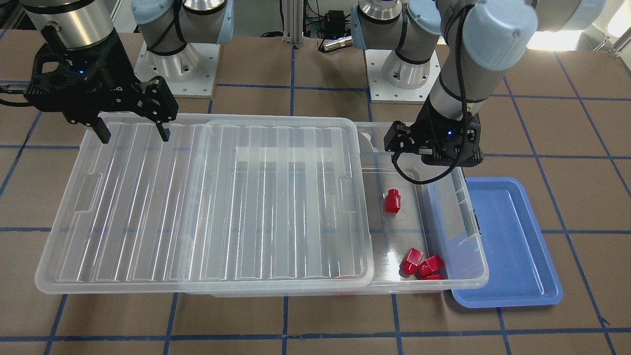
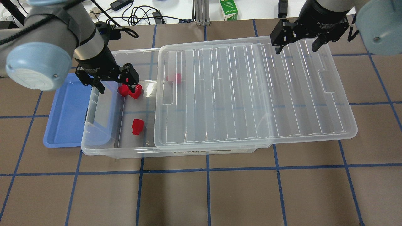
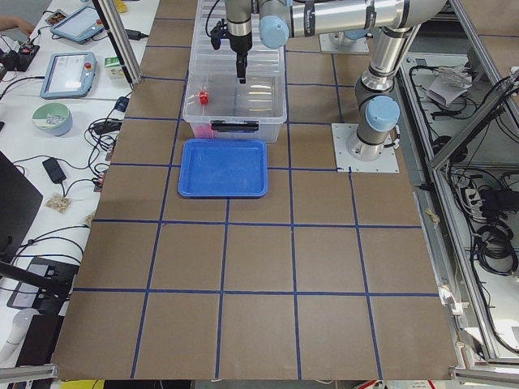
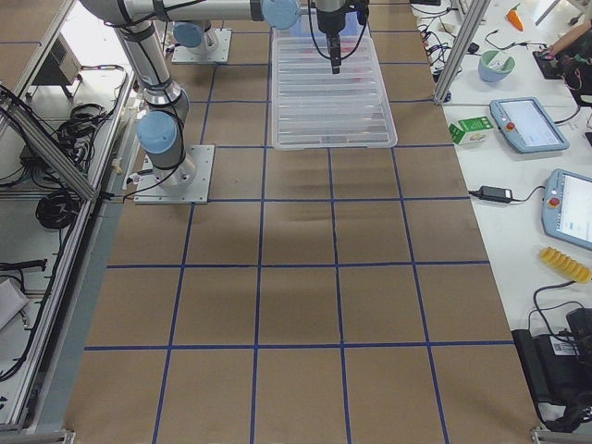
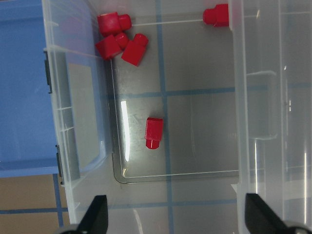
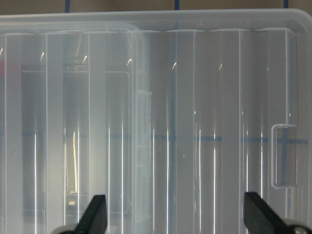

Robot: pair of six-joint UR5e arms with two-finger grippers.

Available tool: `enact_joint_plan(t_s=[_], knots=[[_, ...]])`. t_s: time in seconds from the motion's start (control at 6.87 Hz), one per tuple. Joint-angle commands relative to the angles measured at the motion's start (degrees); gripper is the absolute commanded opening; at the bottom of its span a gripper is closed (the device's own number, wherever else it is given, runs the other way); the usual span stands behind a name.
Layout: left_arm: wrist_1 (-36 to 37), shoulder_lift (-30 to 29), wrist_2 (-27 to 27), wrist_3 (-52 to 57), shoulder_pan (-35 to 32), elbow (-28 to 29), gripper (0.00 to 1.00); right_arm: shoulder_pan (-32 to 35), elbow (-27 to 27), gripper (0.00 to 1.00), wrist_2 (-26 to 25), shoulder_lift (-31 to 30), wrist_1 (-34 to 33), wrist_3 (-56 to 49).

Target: Place red block in blue tray from box

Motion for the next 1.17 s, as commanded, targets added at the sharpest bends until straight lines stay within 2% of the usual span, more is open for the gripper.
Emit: enact_joint_plan(t_s=[0.0, 0.15, 0.58, 0.87, 1.02], knots=[[4.5, -2.9, 0.0, -0.9, 0.5, -4.4, 1.0, 0.5, -6.1, 1.0, -0.4, 1.7, 7.2, 0.5], [5.0, -3.8, 0.1, -0.8, 0.6, -5.4, 1.0, 0.5, -7.3, 1.0, 0.1, 3.0, 8.0, 0.5], [13.3, -6.2, 0.4, -1.1, 0.6, -12.2, 1.0, 0.6, -6.9, 1.0, 0.1, 2.6, 8.3, 0.6], [13.9, -7.3, 0.3, -1.4, 0.5, -13.7, 1.0, 0.6, -6.8, 1.0, 0.1, 2.6, 8.4, 0.6], [17.1, -7.9, 0.4, -1.0, 0.6, -14.9, 1.0, 0.6, -6.8, 1.0, 0.1, 2.6, 8.4, 0.6]])
